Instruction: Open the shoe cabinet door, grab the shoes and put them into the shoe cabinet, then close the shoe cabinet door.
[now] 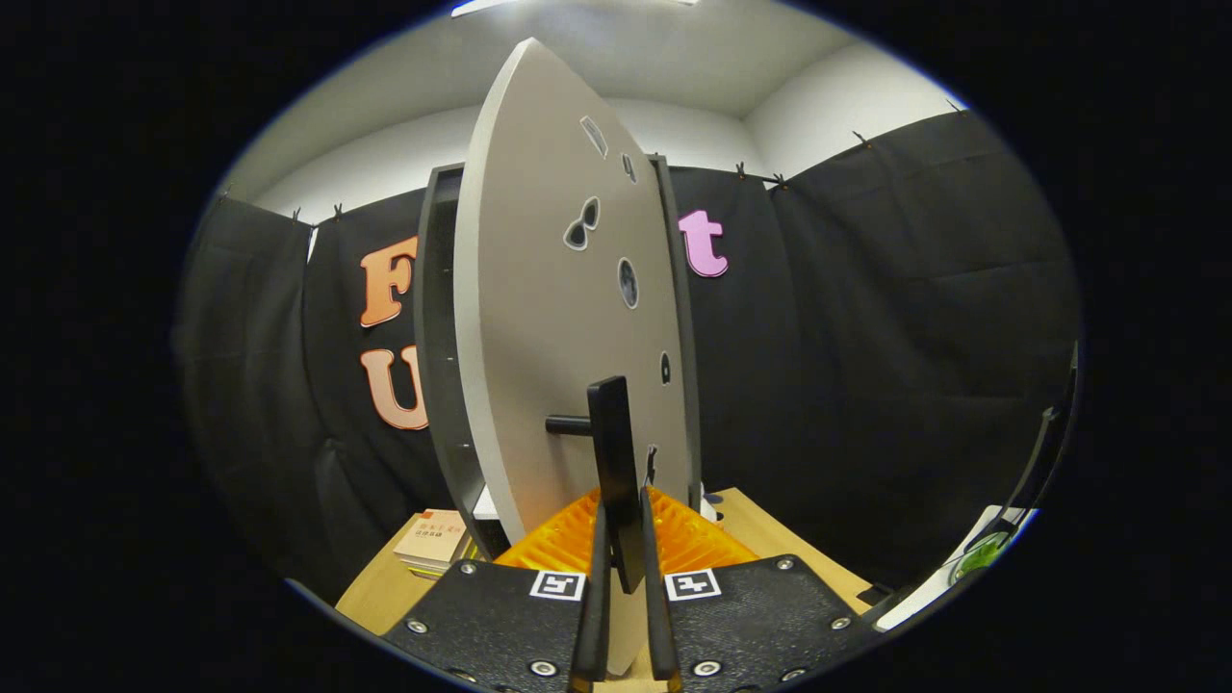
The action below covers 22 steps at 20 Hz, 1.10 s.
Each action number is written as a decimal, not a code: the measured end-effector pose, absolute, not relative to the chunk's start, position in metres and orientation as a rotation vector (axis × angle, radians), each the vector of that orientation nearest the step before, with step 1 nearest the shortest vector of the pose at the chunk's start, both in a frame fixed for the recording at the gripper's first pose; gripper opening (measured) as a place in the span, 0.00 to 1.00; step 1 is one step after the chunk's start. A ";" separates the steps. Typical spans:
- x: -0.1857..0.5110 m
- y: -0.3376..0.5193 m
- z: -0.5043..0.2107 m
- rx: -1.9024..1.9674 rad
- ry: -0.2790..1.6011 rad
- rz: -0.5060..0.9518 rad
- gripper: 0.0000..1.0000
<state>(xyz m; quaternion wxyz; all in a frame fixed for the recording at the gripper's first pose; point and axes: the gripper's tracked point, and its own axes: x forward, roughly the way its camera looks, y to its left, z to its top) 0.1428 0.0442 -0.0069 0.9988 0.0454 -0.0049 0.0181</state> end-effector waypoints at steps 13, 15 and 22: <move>0.144 -0.063 -0.010 0.071 -0.015 -0.038 0.07; 0.145 -0.076 -0.010 0.069 -0.015 -0.052 0.07; 0.141 -0.096 -0.016 0.068 -0.012 -0.088 0.07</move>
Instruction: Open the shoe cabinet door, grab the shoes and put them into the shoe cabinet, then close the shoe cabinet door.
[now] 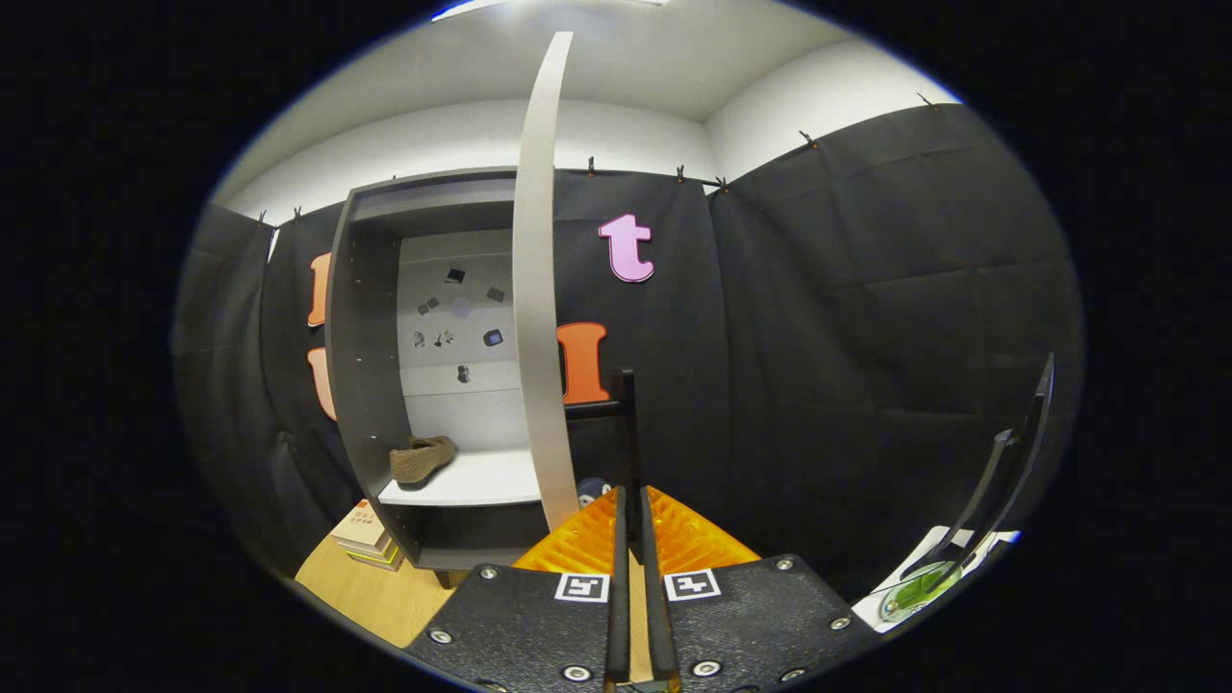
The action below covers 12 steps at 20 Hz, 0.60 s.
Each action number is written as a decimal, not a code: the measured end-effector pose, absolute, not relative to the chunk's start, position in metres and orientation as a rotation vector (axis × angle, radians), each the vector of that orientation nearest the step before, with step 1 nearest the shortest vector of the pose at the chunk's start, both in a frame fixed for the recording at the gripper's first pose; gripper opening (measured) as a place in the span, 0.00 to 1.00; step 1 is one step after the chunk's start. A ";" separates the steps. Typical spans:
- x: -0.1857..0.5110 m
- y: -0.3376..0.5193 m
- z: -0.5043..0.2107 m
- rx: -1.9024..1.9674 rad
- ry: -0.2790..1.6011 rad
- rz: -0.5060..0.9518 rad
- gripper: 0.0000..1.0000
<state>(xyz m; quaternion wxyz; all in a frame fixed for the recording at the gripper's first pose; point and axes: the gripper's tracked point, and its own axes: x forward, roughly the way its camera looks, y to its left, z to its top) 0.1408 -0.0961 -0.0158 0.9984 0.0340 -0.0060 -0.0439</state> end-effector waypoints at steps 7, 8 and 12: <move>0.130 -0.104 -0.018 0.077 -0.003 -0.113 0.07; 0.128 -0.101 -0.016 0.069 -0.007 -0.116 0.07; 0.120 -0.093 -0.015 0.071 -0.003 -0.130 0.07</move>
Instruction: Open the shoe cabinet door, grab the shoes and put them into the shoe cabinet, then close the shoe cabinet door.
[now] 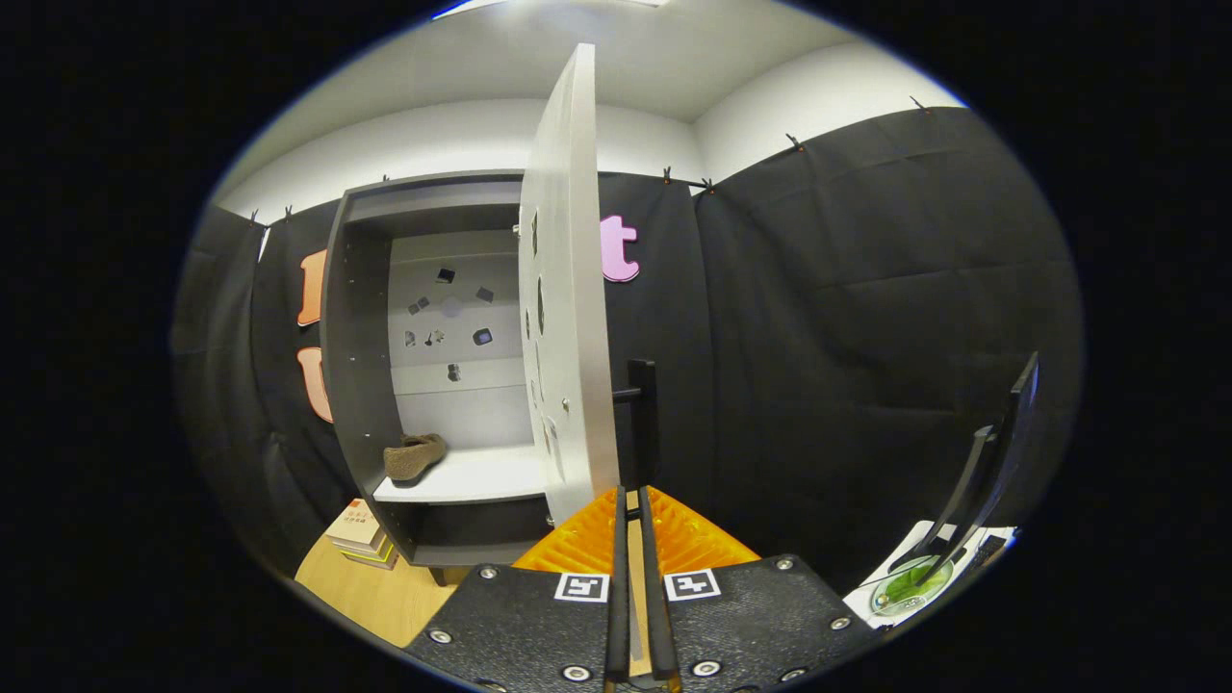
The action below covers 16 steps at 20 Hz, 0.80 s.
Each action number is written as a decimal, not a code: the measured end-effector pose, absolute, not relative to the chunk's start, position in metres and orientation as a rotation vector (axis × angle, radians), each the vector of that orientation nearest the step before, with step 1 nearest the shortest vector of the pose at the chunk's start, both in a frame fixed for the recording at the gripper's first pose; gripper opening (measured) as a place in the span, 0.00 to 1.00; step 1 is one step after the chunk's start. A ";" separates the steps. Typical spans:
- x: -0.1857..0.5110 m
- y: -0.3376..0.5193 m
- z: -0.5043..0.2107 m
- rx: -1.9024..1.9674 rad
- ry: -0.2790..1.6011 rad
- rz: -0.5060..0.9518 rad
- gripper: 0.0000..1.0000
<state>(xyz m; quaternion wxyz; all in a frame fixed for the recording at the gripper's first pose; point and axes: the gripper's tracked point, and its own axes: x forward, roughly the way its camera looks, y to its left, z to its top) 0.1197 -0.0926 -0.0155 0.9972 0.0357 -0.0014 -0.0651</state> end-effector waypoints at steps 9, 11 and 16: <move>0.087 -0.023 -0.047 0.075 0.060 -0.103 0.07; 0.087 0.002 -0.063 0.084 0.094 -0.081 0.07; 0.092 0.068 -0.127 0.118 0.221 -0.011 0.07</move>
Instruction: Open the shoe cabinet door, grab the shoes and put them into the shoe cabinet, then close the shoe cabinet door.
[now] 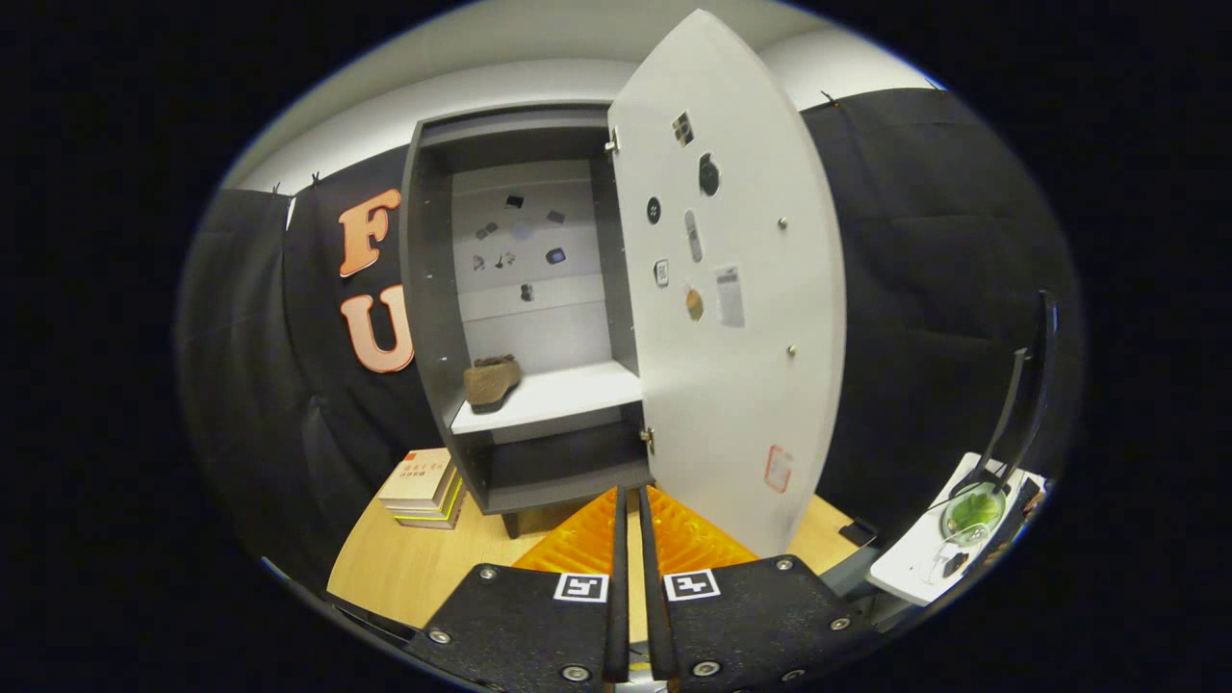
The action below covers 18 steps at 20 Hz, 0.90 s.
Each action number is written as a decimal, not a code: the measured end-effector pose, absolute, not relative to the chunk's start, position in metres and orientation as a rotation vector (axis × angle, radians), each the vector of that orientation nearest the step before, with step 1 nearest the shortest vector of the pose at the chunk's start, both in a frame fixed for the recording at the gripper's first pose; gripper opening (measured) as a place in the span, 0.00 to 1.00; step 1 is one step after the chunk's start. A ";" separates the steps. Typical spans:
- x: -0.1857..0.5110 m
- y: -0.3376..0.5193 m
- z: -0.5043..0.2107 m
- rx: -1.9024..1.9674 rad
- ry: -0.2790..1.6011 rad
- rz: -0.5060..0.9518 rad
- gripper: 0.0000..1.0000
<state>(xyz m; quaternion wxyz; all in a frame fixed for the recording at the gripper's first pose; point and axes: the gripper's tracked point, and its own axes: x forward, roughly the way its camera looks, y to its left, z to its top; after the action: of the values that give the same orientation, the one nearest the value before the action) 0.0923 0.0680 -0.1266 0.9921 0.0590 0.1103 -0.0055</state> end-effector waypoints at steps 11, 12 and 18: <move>0.129 0.143 -0.283 0.090 0.566 0.142 0.13; 0.134 0.148 -0.295 0.085 0.592 0.158 0.14; 0.171 0.176 -0.368 0.052 0.722 0.236 0.15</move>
<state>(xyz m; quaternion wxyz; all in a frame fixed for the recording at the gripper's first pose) 0.1708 0.1764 -0.3677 0.9285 0.0253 0.3521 0.1152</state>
